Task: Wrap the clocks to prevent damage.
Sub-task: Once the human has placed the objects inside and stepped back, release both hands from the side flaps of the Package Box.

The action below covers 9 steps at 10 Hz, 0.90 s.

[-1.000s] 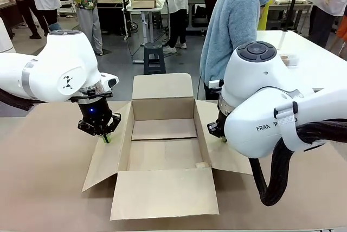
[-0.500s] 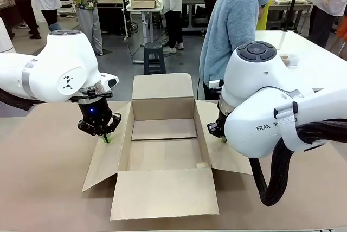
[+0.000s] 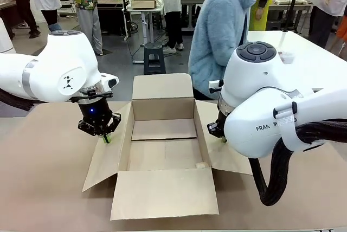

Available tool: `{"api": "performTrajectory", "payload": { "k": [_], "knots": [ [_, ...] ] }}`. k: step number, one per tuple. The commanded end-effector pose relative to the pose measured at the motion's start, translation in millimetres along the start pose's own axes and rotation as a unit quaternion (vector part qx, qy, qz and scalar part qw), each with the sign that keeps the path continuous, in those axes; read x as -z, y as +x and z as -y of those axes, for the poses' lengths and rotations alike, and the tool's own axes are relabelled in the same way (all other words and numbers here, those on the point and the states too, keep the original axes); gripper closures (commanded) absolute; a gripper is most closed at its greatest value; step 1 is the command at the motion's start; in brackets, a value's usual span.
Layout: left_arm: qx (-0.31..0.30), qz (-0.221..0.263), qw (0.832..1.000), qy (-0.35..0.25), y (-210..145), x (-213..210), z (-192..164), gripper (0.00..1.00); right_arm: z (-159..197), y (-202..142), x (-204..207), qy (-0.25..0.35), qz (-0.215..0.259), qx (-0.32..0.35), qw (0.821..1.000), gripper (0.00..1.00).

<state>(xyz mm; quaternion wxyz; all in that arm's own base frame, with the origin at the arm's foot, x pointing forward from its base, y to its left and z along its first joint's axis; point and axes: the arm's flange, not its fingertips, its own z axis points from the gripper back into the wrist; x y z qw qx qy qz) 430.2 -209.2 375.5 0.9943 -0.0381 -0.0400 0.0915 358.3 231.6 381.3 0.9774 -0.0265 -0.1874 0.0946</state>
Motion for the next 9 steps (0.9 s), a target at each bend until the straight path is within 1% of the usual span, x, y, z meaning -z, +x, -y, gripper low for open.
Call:
{"api": "performTrajectory", "payload": {
  "k": [1,9],
  "knots": [
    [0.000,-0.001,1.000,0.000,-0.4,0.8,-0.4,1.00,0.2,-0.1,0.5,0.000,-0.001,0.001,1.000,0.99],
    [0.000,-0.001,1.000,0.000,-0.4,0.8,-0.4,1.00,0.2,-0.1,0.5,0.000,-0.001,0.001,1.000,0.99]
  ]
}}
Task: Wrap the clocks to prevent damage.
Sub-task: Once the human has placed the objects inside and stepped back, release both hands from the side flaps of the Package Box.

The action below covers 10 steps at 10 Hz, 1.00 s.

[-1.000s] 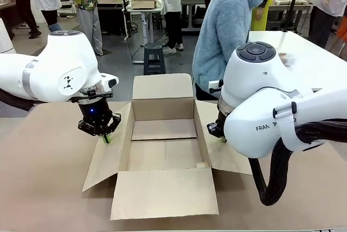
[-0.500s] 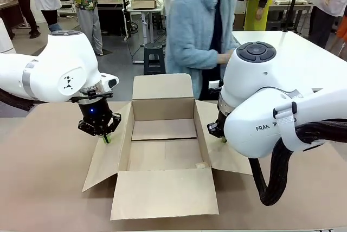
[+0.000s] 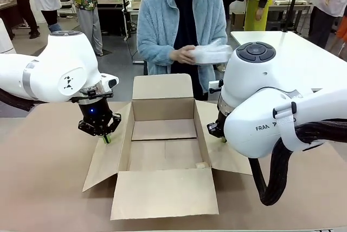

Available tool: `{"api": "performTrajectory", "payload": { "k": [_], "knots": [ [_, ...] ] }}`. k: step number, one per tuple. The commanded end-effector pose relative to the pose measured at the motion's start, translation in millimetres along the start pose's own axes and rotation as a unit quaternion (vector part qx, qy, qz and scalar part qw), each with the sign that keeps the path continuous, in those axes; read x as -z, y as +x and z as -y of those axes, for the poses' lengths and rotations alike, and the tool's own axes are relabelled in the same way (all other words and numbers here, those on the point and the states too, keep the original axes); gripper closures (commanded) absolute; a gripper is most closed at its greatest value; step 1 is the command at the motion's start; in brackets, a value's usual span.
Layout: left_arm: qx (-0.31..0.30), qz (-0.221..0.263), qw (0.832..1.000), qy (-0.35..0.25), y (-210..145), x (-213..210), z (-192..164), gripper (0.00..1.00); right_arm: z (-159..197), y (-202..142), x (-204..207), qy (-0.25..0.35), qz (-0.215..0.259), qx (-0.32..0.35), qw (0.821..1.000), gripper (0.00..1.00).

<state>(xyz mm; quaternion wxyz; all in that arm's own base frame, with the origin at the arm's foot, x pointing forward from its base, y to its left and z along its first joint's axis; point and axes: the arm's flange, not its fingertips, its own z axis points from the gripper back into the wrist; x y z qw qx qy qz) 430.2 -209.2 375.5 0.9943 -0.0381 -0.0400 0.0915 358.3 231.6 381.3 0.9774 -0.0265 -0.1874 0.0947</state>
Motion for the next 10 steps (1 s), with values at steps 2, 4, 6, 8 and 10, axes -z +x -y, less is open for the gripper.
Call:
{"api": "performTrajectory", "payload": {
  "k": [2,4,6,8,10],
  "knots": [
    [0.000,-0.001,1.000,0.000,-0.4,0.8,-0.4,1.00,0.2,-0.1,0.5,0.000,-0.001,0.001,1.000,0.99],
    [0.000,-0.001,1.000,0.000,-0.4,0.8,-0.4,1.00,0.2,-0.1,0.5,0.000,-0.001,0.001,1.000,0.99],
    [0.000,-0.001,1.000,0.000,-0.4,0.8,-0.4,1.00,0.2,-0.1,0.5,0.000,-0.001,0.001,1.000,0.99],
    [0.000,-0.001,1.000,0.000,-0.4,0.8,-0.4,1.00,0.2,-0.1,0.5,0.000,-0.001,0.001,1.000,0.99],
    [0.000,-0.001,1.000,0.000,-0.4,0.8,-0.4,1.00,0.2,-0.1,0.5,0.000,-0.001,0.001,1.000,0.99]
  ]
}}
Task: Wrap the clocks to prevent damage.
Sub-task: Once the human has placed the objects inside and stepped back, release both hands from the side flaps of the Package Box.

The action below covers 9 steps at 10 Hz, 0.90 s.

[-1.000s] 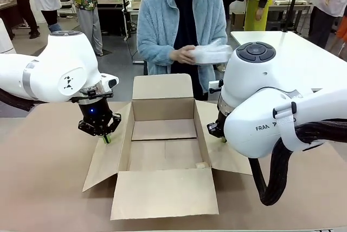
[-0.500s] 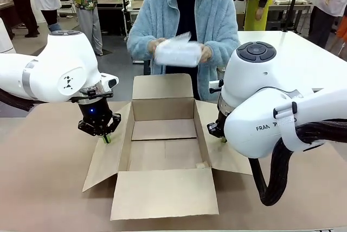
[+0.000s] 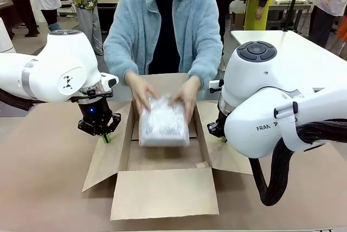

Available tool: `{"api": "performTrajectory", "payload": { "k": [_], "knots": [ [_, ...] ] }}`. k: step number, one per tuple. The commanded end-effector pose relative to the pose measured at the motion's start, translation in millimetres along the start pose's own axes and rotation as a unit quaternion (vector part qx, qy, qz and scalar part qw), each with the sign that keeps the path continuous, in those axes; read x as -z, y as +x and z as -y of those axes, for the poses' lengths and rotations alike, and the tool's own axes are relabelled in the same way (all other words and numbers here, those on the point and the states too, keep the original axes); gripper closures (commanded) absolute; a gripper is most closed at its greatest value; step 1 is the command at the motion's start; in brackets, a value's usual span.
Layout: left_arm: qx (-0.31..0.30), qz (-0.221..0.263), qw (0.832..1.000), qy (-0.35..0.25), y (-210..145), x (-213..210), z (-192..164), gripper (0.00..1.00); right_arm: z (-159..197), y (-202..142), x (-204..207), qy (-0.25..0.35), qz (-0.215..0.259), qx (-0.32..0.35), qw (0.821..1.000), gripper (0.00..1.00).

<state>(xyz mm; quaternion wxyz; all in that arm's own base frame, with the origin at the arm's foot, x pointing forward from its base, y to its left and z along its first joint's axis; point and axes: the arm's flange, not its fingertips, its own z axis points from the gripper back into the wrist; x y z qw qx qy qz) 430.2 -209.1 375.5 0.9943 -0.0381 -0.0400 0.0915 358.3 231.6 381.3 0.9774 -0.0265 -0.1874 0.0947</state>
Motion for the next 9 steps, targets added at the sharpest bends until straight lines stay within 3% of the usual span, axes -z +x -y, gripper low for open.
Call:
{"api": "performTrajectory", "payload": {
  "k": [1,9],
  "knots": [
    [0.000,-0.001,1.000,0.000,-0.4,0.8,-0.4,1.00,0.2,-0.1,0.5,0.000,-0.001,0.001,1.000,0.99],
    [0.000,-0.001,1.000,0.000,-0.4,0.8,-0.4,1.00,0.2,-0.1,0.5,0.000,-0.001,0.001,1.000,0.99]
  ]
}}
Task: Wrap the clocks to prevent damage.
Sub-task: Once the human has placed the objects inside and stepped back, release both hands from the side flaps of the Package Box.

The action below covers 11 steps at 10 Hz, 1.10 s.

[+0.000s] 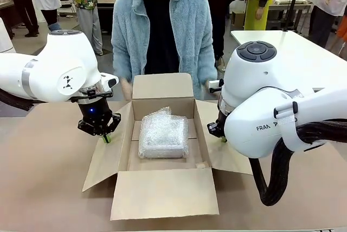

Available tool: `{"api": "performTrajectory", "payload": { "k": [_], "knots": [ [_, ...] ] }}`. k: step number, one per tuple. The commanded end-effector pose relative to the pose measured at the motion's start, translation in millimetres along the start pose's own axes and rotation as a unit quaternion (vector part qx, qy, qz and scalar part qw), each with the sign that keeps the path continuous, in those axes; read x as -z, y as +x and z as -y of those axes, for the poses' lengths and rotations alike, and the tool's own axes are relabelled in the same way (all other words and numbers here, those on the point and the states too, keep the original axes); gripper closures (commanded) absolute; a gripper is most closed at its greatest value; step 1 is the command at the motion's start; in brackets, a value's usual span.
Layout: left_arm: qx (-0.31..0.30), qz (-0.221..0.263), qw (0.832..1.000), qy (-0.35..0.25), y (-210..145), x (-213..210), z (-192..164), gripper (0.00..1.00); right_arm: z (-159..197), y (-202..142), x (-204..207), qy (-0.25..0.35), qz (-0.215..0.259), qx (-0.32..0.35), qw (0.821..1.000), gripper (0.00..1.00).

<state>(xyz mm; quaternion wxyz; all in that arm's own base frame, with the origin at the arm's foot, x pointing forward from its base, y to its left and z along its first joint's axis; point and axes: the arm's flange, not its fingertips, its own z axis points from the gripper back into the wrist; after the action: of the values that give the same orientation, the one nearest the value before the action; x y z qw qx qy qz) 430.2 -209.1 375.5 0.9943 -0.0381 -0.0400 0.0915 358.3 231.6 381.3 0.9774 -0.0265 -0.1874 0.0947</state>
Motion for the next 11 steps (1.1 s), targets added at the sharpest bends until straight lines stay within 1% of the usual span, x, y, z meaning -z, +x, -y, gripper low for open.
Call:
{"api": "performTrajectory", "payload": {
  "k": [1,2,3,4,5,6,7,8,9,10,11],
  "knots": [
    [0.000,0.000,1.000,0.000,0,0,0,1.00,0,0,0,0.000,-0.001,0.001,1.000,0.99],
    [0.095,-0.009,0.995,-0.034,0,-27,-24,1.00,0,0,0,0.000,0.000,0.000,1.000,0.99],
    [0.170,-0.012,0.984,-0.051,6,-66,-41,1.00,29,0,-28,-0.001,0.029,-0.071,0.997,0.99],
    [0.237,-0.027,0.969,-0.063,-3,-97,-56,1.00,55,-3,-59,0.009,0.031,-0.106,0.994,0.99],
    [0.289,-0.034,0.955,-0.052,-10,-121,-70,1.00,76,-6,-86,0.009,0.026,-0.167,0.986,0.99],
    [0.349,-0.042,0.936,-0.029,-2,-151,-78,1.00,94,-6,-113,-0.026,0.009,-0.227,0.973,0.99],
    [0.380,-0.057,0.923,-0.011,-7,-167,-90,1.00,109,-9,-135,-0.021,-0.013,-0.288,0.957,0.99],
    [0.395,-0.057,0.916,0.030,-14,-177,-102,1.00,122,-14,-156,-0.028,-0.025,-0.331,0.943,0.99],
    [0.396,-0.066,0.914,0.061,-12,-187,-108,1.00,128,-19,-172,-0.024,-0.032,-0.372,0.928,0.99],
    [0.388,-0.052,0.917,0.075,-13,-195,-115,1.00,133,-24,-181,-0.027,-0.047,-0.408,0.912,0.99],
    [0.385,-0.073,0.920,0.020,-19,-187,-108,1.00,134,-15,-180,-0.066,-0.038,-0.313,0.947,0.99]
  ]
}}
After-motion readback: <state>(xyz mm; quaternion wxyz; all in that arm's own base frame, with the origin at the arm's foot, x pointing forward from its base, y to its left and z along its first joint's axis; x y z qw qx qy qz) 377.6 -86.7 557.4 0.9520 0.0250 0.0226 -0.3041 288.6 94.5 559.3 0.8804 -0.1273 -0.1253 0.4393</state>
